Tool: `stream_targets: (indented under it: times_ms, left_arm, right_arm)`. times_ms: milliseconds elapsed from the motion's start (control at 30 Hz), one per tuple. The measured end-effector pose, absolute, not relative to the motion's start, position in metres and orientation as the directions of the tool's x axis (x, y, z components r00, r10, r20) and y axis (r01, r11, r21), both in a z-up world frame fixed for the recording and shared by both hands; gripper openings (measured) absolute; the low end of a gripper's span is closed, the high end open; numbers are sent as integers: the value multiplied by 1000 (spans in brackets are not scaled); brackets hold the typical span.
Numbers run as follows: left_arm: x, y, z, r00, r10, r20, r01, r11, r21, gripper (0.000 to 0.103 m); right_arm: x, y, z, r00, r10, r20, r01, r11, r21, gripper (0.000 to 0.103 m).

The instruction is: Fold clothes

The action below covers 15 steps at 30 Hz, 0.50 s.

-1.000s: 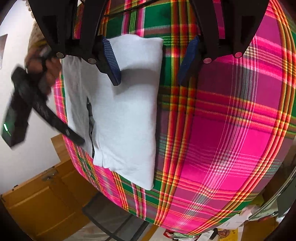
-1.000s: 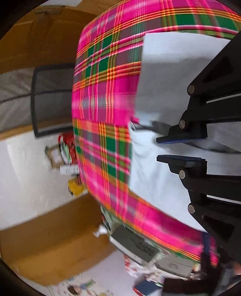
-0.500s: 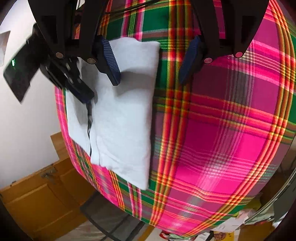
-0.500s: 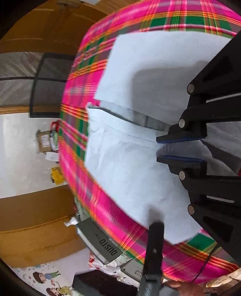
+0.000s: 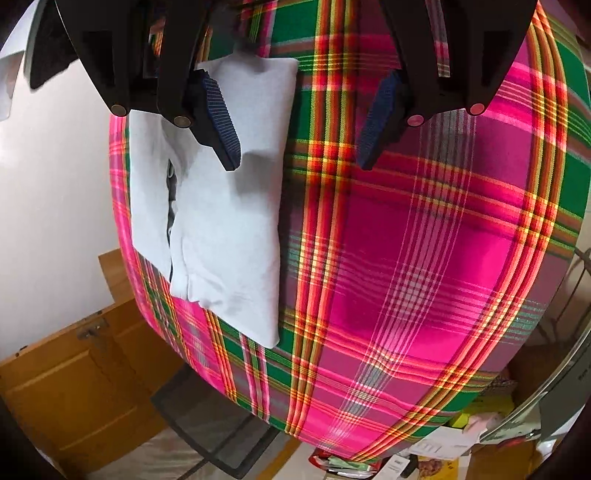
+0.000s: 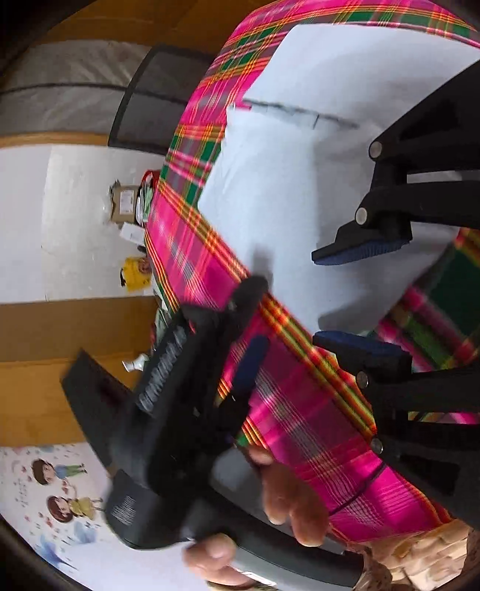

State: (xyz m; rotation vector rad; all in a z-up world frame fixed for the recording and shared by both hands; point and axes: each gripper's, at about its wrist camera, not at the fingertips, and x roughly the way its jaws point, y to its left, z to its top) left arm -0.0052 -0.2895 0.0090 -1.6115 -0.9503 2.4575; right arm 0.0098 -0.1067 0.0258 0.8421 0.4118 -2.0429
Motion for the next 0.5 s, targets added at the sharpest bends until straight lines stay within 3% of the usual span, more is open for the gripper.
stream_targets:
  times_ms: [333, 500]
  left_arm:
    - [-28, -293, 12, -448, 391, -804, 268, -799, -538, 67]
    - [-41, -294, 11, -436, 407, -802, 269, -792, -548, 68]
  right_arm:
    - [21, -142, 6, -432, -474, -767, 823, -554, -121, 46]
    - [19, -139, 6, -450, -453, -769, 795, -596, -114, 37]
